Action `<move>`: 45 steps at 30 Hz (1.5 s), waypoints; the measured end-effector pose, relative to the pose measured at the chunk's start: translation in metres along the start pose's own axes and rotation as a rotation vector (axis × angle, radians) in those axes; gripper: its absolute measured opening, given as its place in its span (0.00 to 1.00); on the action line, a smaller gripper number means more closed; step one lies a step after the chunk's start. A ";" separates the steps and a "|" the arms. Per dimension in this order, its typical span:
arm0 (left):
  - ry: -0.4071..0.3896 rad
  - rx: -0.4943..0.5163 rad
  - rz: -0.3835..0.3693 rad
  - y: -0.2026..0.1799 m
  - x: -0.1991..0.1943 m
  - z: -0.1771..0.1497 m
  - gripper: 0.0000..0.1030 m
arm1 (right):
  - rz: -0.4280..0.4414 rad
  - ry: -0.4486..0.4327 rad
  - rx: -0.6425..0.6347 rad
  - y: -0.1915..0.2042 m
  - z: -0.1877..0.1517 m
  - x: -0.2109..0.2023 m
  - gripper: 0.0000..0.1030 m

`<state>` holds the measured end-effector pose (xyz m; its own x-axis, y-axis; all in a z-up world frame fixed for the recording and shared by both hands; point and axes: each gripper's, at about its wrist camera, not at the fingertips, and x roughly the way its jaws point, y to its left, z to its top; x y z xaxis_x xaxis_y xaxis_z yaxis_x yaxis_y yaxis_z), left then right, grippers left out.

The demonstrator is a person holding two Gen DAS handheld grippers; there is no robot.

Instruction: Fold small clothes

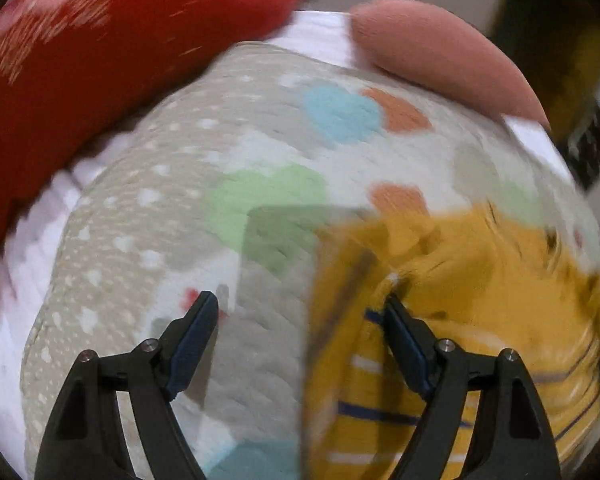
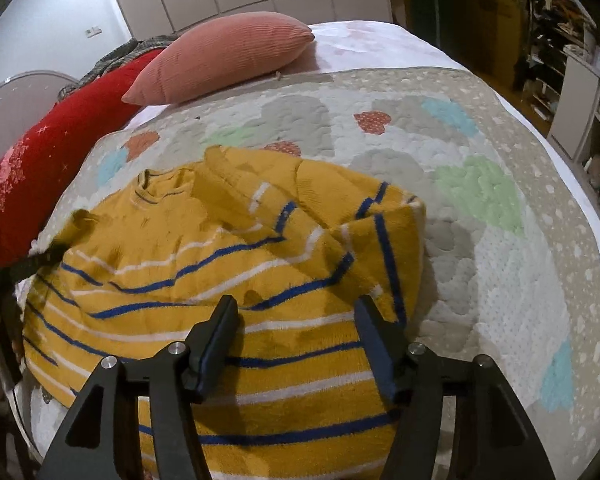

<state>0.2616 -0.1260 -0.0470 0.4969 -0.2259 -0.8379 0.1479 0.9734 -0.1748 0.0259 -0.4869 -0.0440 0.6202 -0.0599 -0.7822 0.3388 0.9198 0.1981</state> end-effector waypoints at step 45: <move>-0.027 -0.124 -0.409 0.009 -0.089 -0.154 0.14 | -0.139 0.353 -0.763 0.395 -0.017 0.123 0.15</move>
<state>0.0875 -0.0916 -0.0534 0.4413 -0.5938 -0.6728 0.2341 0.8000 -0.5525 0.2240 -0.1242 -0.0723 0.3081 -0.1841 -0.9334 -0.2529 0.9299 -0.2669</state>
